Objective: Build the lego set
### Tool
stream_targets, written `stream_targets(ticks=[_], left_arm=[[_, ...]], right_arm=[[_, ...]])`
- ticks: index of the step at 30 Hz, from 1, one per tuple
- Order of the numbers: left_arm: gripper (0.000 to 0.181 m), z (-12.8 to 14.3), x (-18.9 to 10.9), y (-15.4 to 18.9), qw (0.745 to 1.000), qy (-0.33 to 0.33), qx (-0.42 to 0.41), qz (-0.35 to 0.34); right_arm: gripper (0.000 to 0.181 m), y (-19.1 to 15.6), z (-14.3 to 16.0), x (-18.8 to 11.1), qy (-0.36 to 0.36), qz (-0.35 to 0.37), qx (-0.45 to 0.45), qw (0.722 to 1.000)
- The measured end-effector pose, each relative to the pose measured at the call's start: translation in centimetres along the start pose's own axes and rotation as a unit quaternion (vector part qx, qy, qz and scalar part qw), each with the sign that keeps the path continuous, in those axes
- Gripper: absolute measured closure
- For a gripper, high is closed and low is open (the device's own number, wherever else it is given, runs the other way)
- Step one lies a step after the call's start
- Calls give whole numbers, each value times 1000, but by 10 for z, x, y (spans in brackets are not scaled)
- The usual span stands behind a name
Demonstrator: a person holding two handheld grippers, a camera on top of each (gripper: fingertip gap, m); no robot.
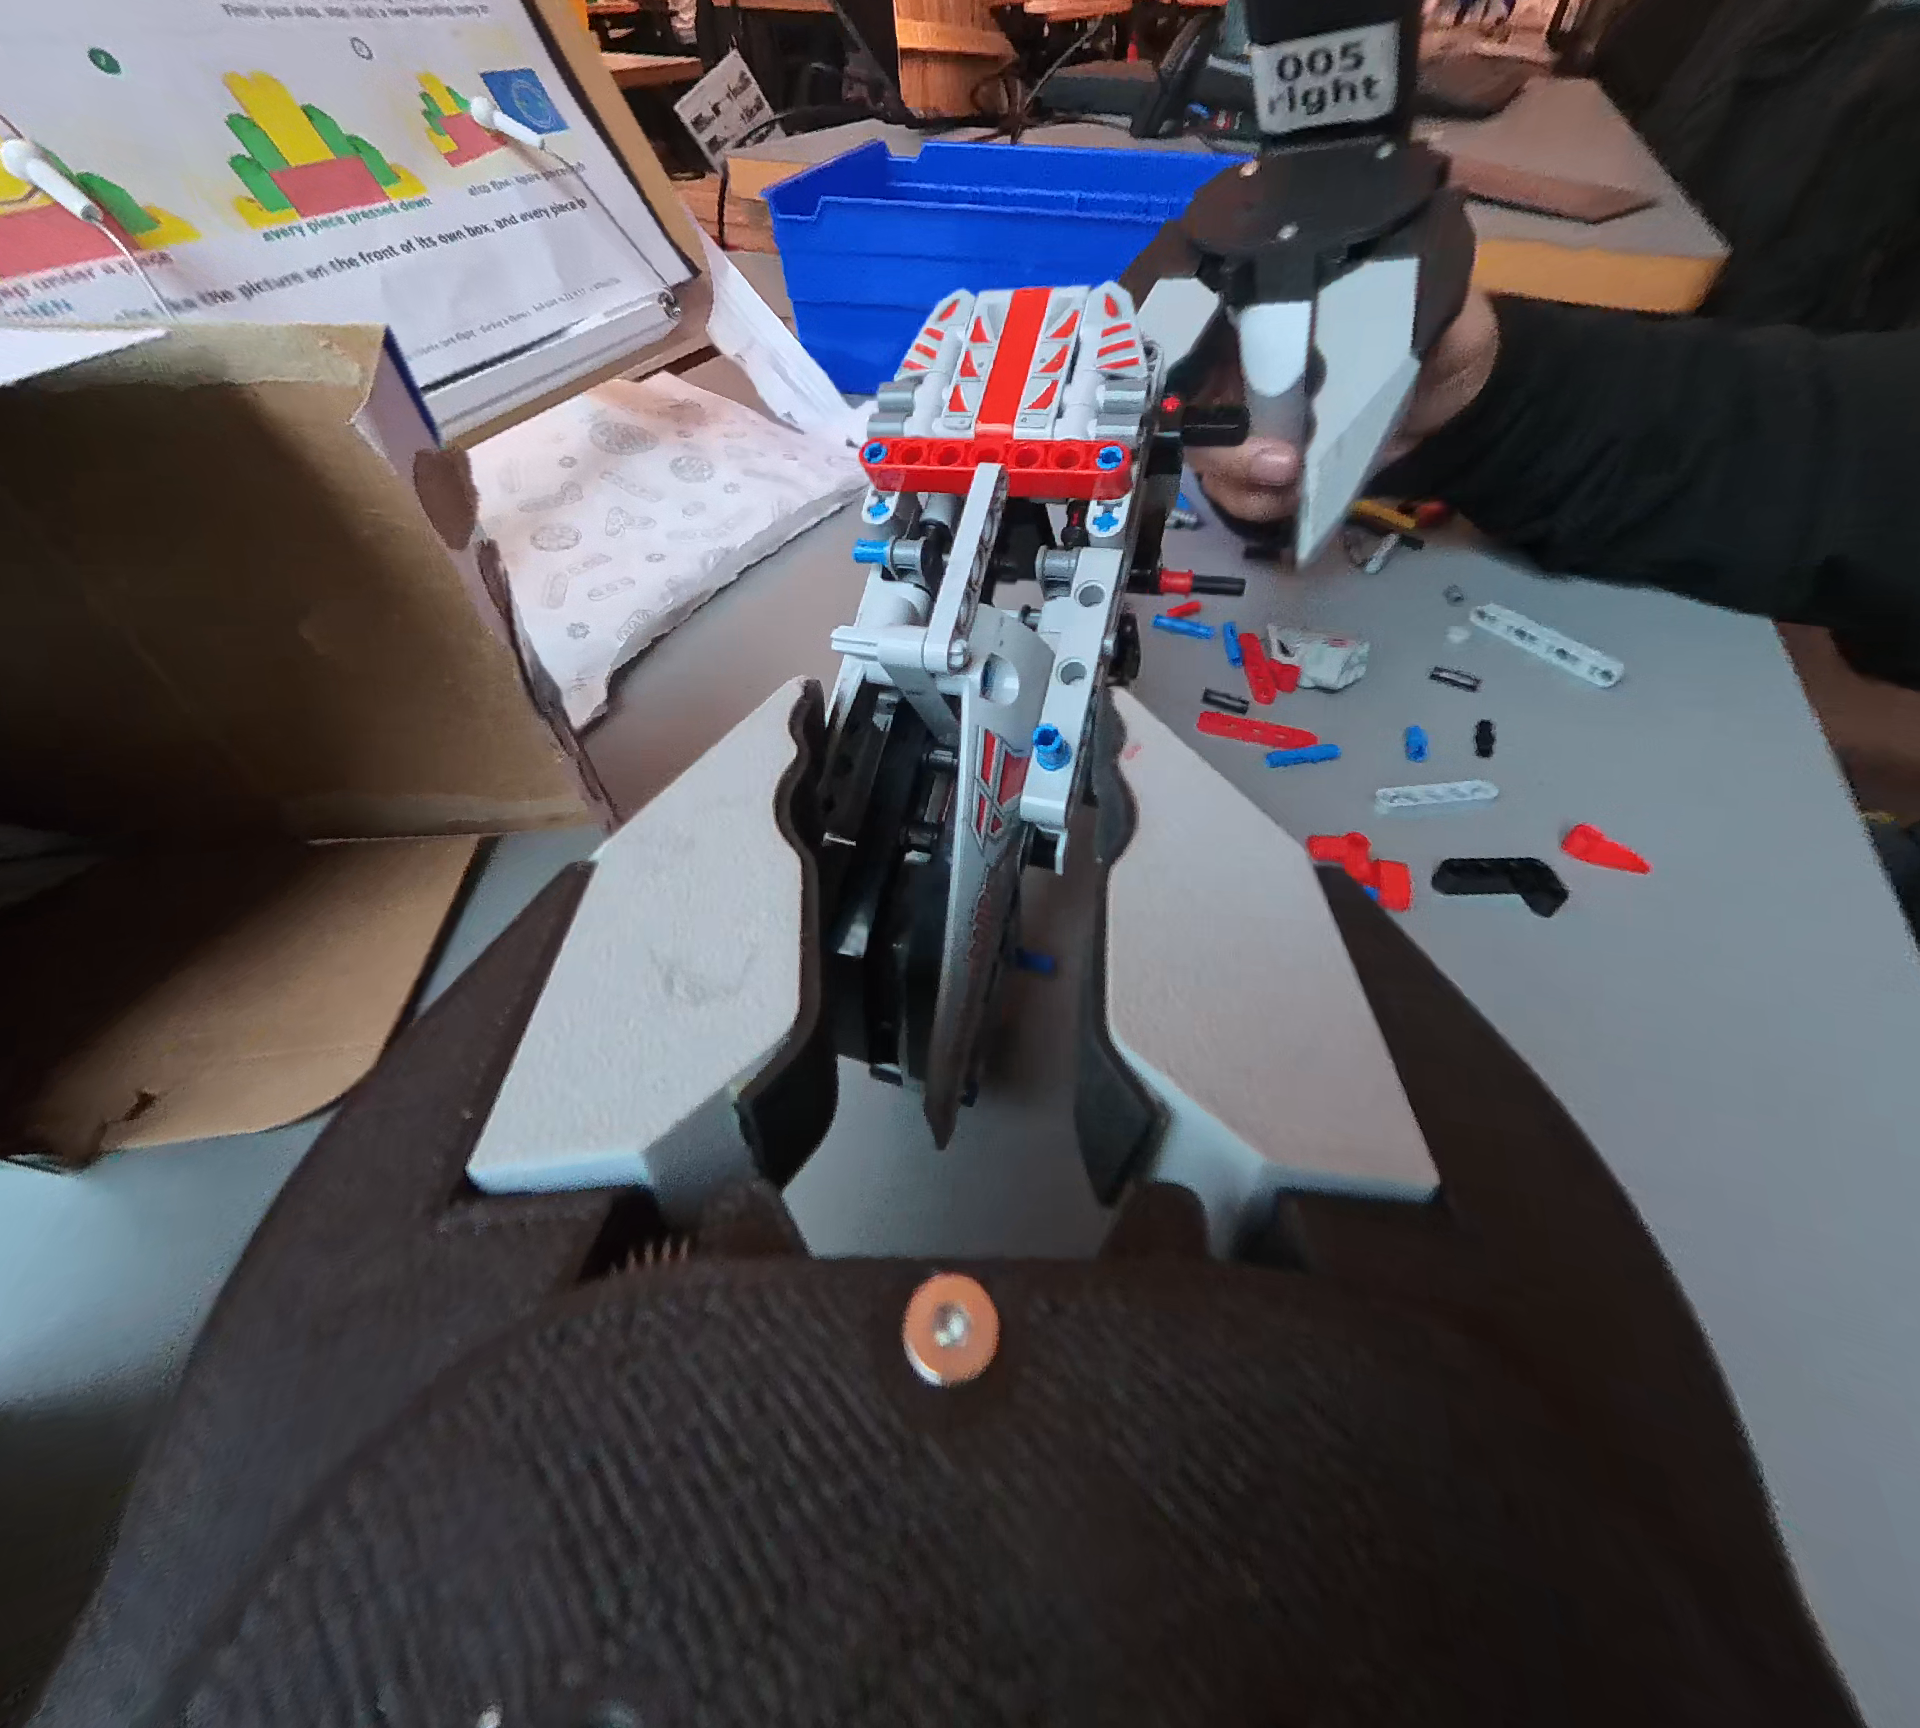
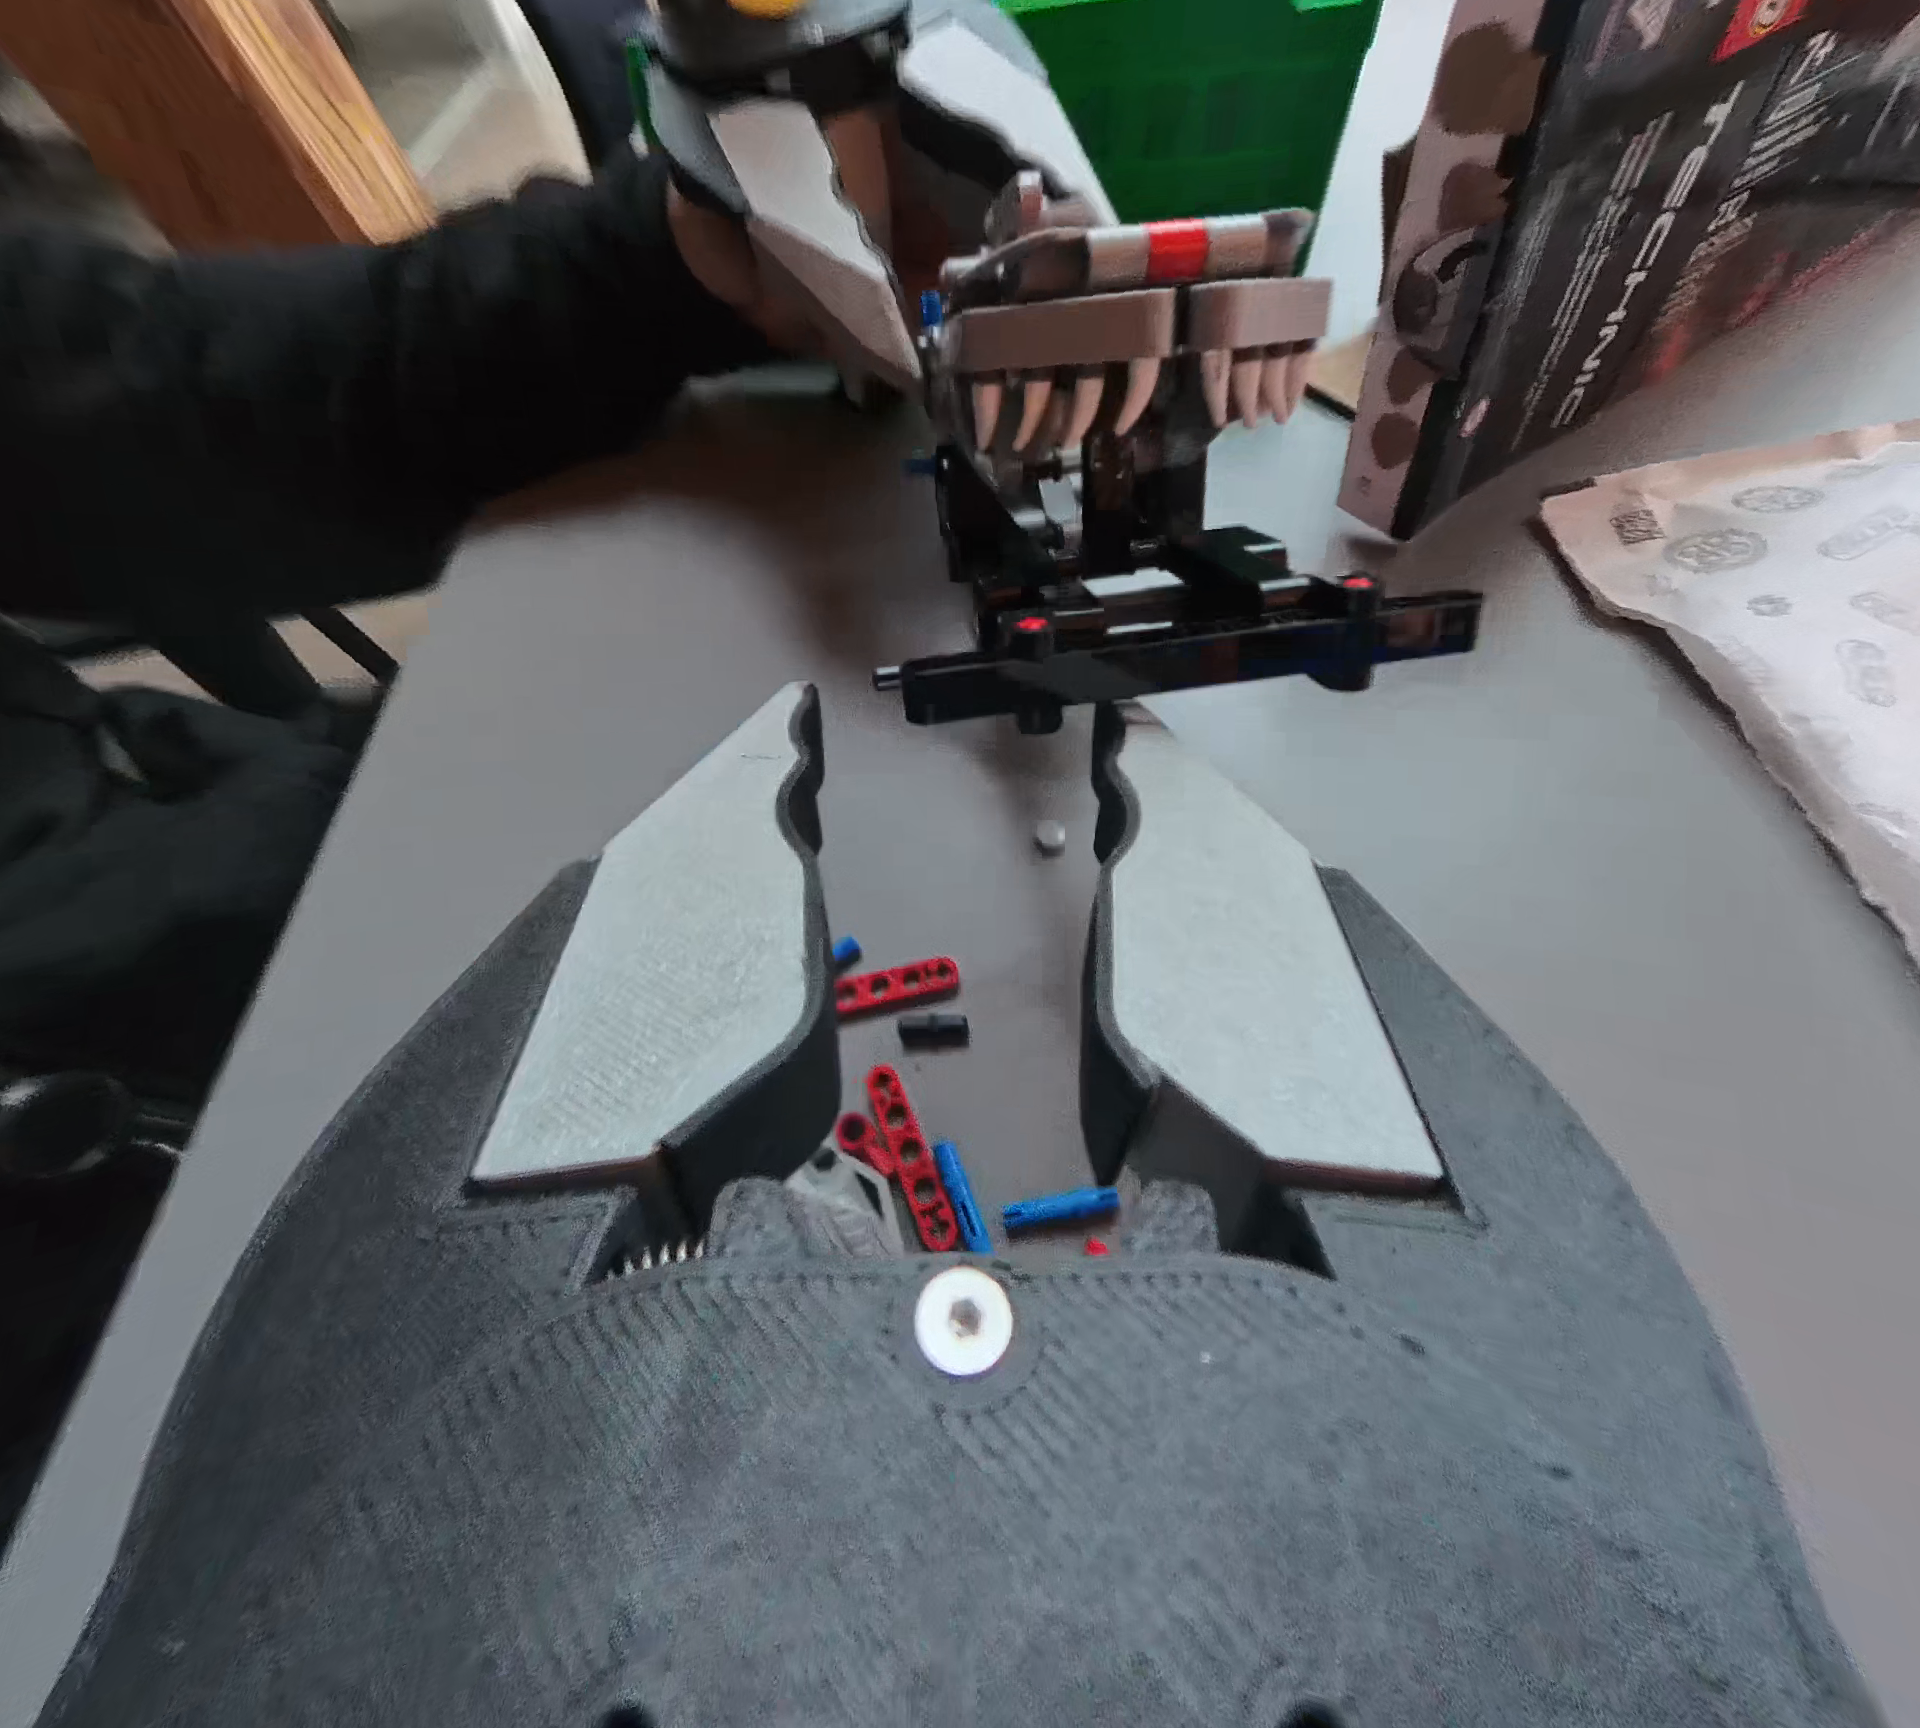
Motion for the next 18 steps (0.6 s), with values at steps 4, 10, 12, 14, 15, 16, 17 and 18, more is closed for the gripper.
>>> stream_targets(ticks=[4,10,12,14,15,16,17,18], left_arm=[[132,-1,3,5,998,5,-54,36],[130,-4,5,4,996,21,-79,36],[119,-9,5,8,996,37,-74,42],[120,-12,6,11,997,46,-55,40],[126,-12,7,14,997,45,-47,46],[124,-11,8,18,997,43,-43,55],[122,-11,9,19,997,42,-42,57],[123,-11,9,19,997,42,-38,57]], right_arm=[[139,-7,-29,-11,101,-41,36,993],[125,-9,-40,-8,120,4,-15,993],[123,-20,-49,-6,133,1,-44,990],[120,-27,-54,-2,137,10,-64,988],[119,-30,-56,1,137,18,-73,988],[121,-32,-57,4,136,25,-82,987],[121,-34,-59,6,136,33,-89,986],[125,-36,-62,9,136,41,-93,985]])
Point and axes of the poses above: each gripper's, where its closed fingertips meet, x out along the fingers, z out of its underside, y = z × x across the jaws, the point moved 2 cm from there along -x, back along the fingers, and after that the axes turned 1 degree about -x, right-handed, at the moved point
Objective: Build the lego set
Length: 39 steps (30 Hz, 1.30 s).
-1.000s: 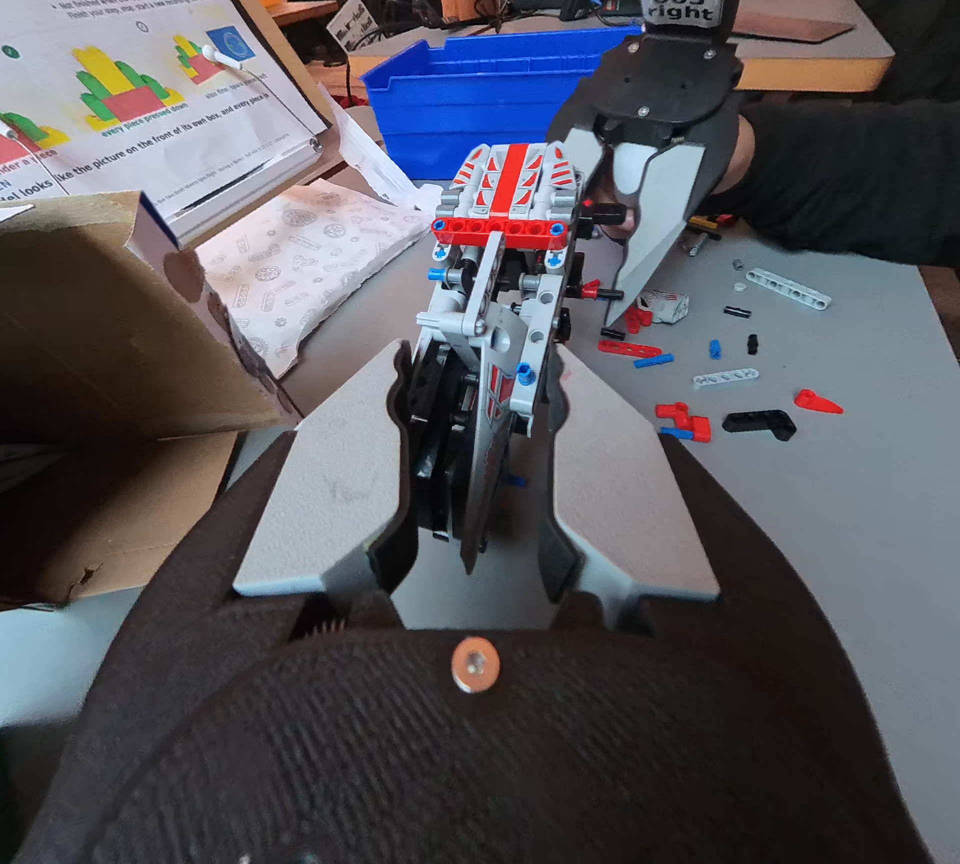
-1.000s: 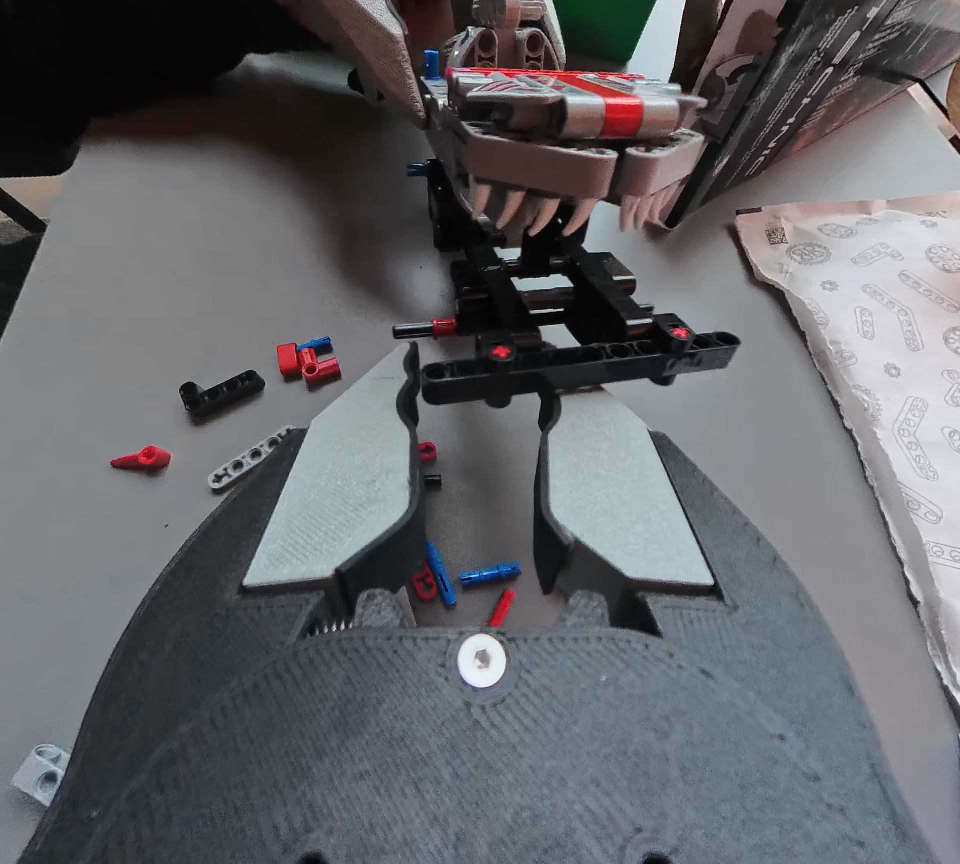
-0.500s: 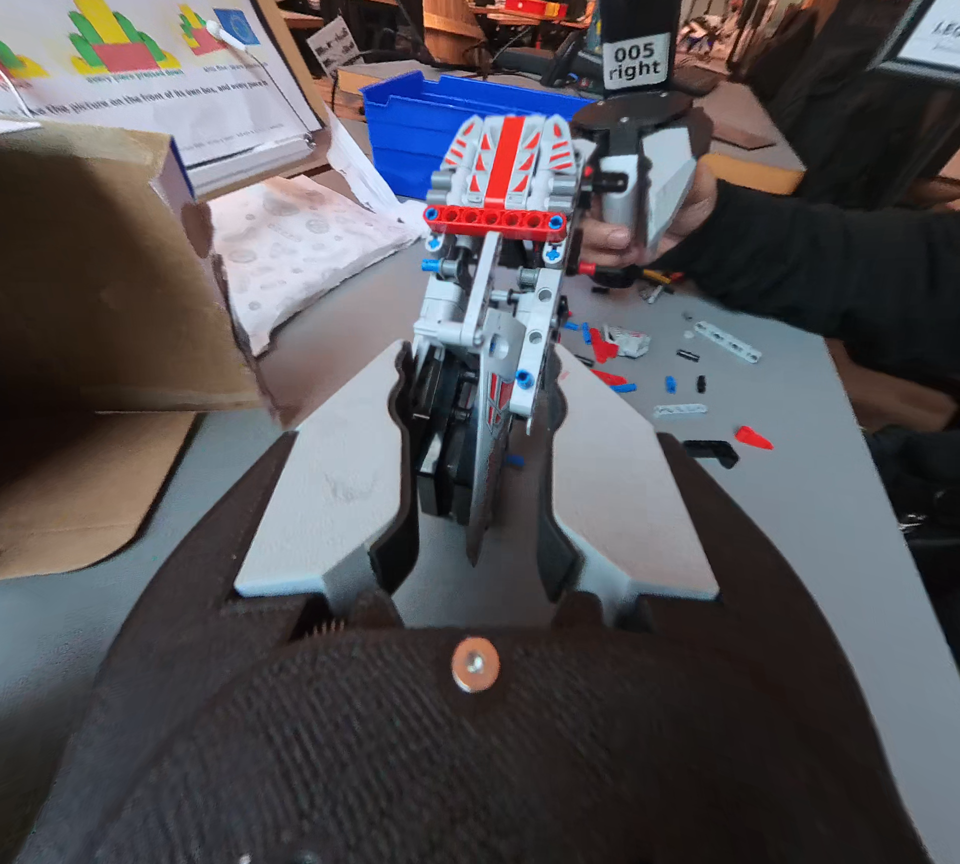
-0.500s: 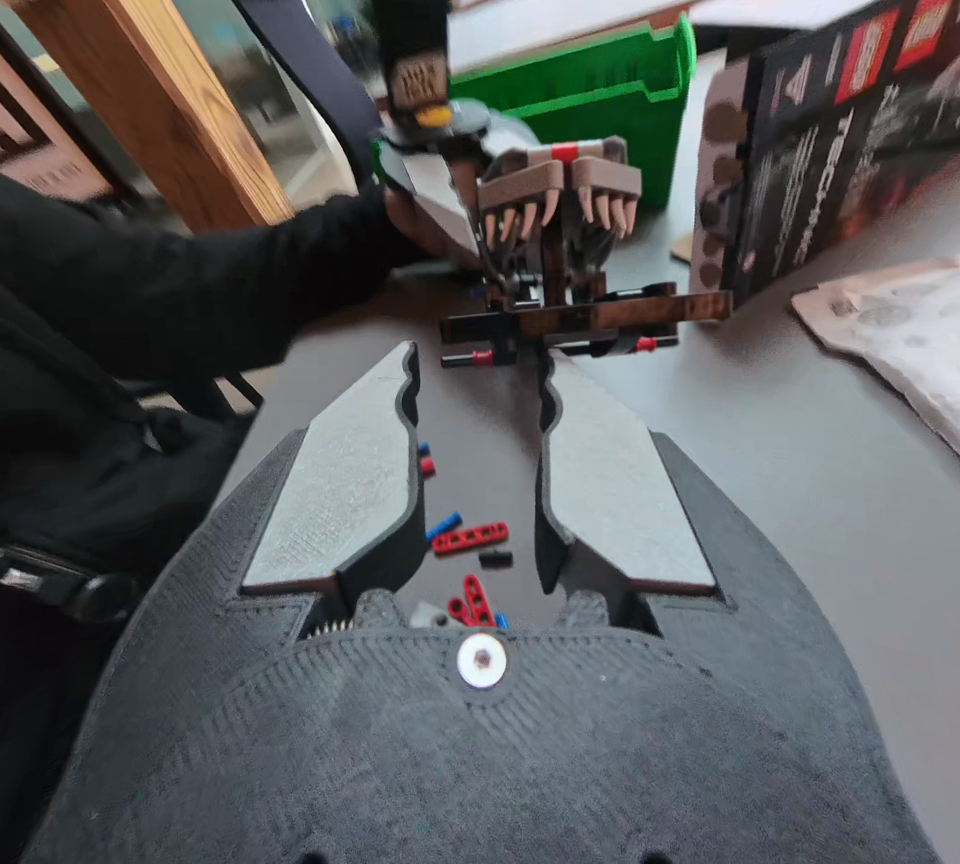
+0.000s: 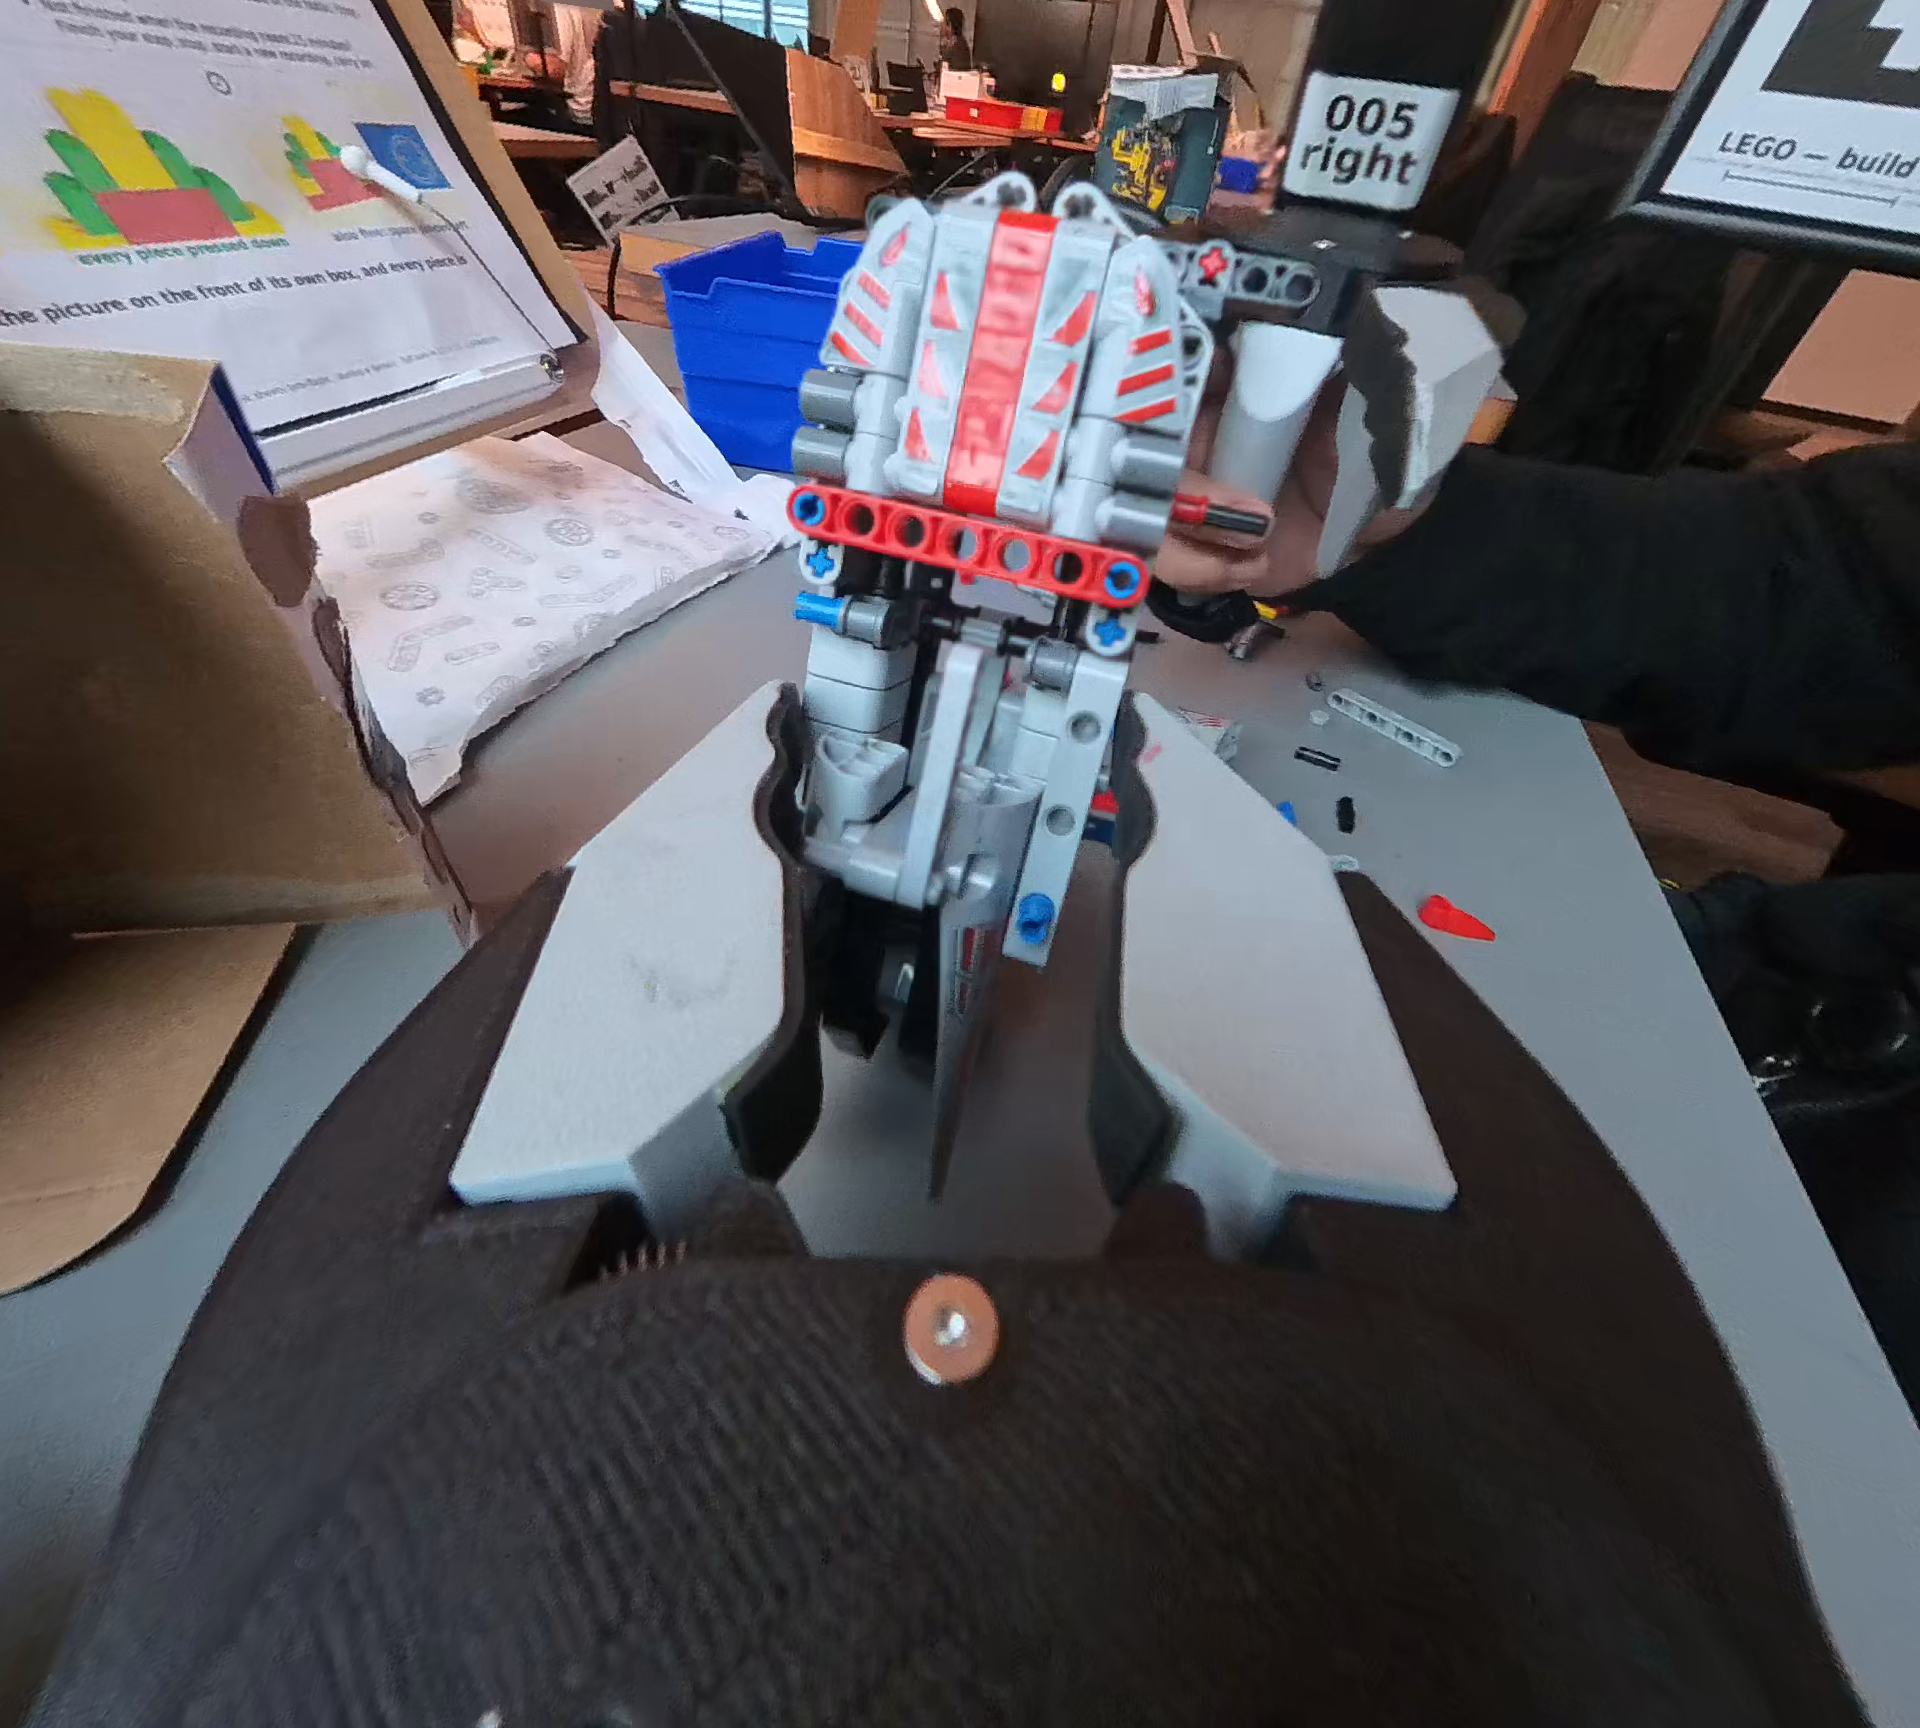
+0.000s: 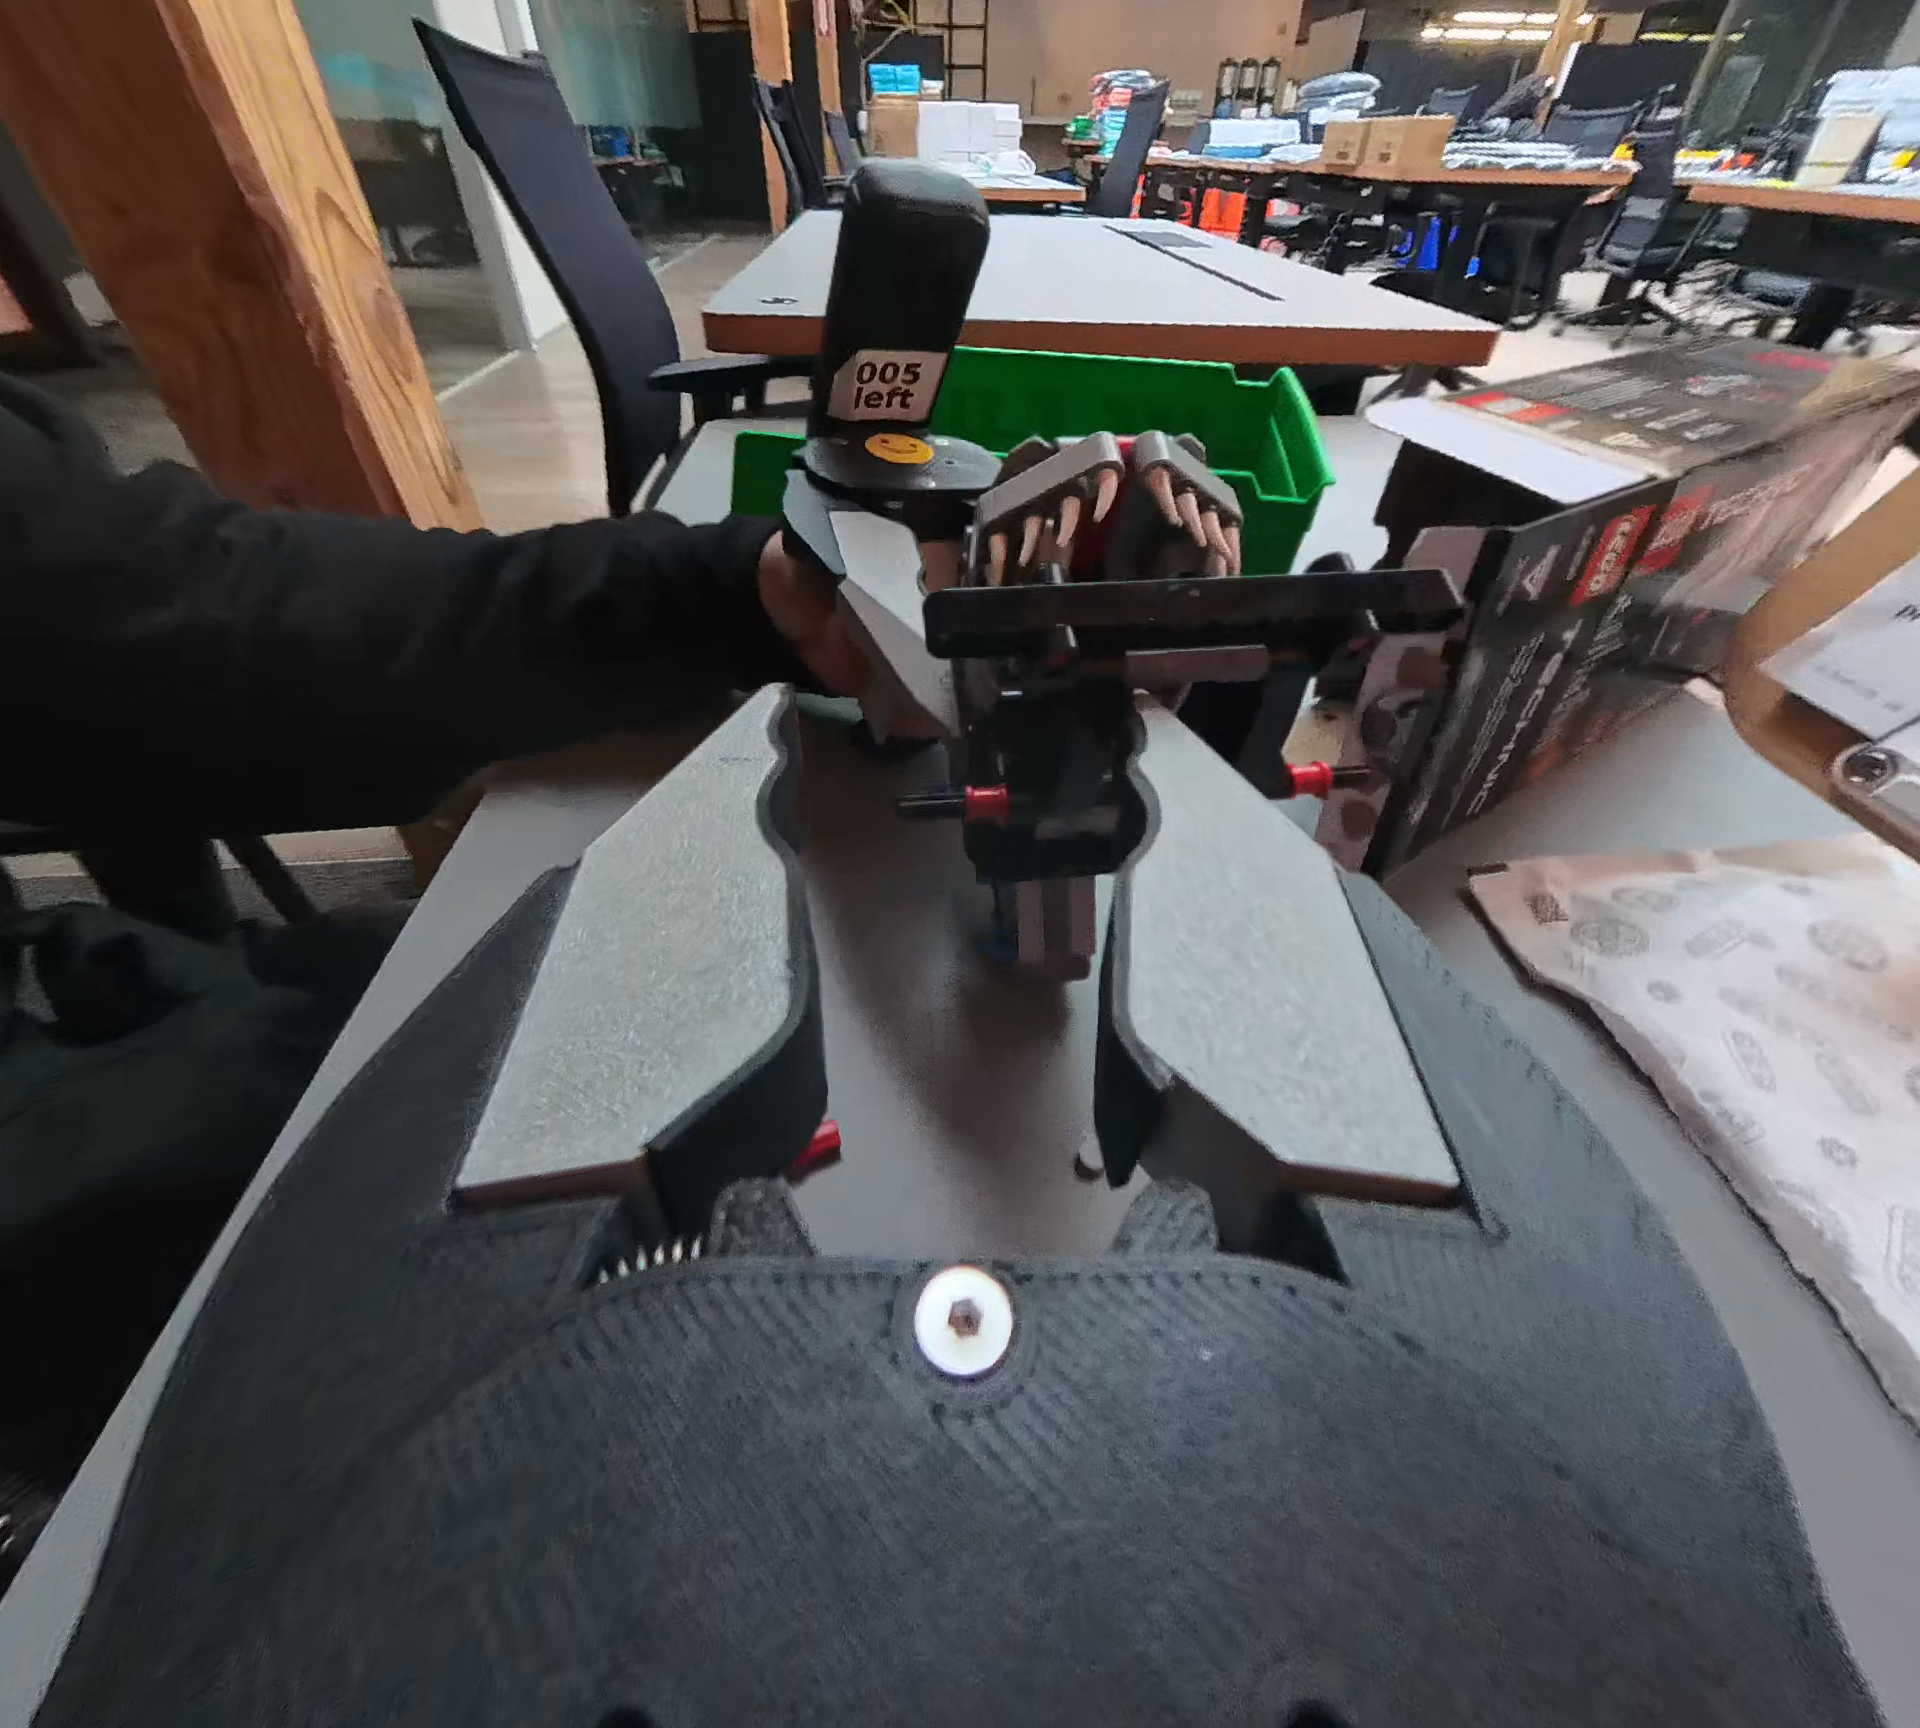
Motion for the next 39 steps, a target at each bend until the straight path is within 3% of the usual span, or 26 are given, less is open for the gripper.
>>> stream_targets(ticks=[4,14,16,19,20,22,24,27,39], left_arm=[[124,1,0,3,1000,-6,26,4],[125,1,0,2,1000,-11,14,10],[126,1,-2,-3,1000,-4,-8,7],[127,2,-7,-12,998,8,-66,12],[127,3,-9,-13,995,8,-93,22],[149,-1,-13,-13,989,31,-138,48],[152,4,-14,-23,983,23,-179,29],[159,5,-13,-19,985,16,-167,35],[160,3,-10,-4,986,14,-147,77]], right_arm=[[113,-10,-3,6,-6,3,-27,1000],[117,-7,-4,6,-10,29,-40,999],[118,-5,-8,5,-4,47,-51,998],[105,-6,-12,5,-1,59,-68,996],[111,-8,-12,6,-2,59,-75,995],[112,-9,-12,8,-5,65,-84,994],[111,-6,-8,9,-17,77,-90,993],[109,-5,-3,11,-31,79,-88,993],[111,33,30,0,-99,119,4,988]])
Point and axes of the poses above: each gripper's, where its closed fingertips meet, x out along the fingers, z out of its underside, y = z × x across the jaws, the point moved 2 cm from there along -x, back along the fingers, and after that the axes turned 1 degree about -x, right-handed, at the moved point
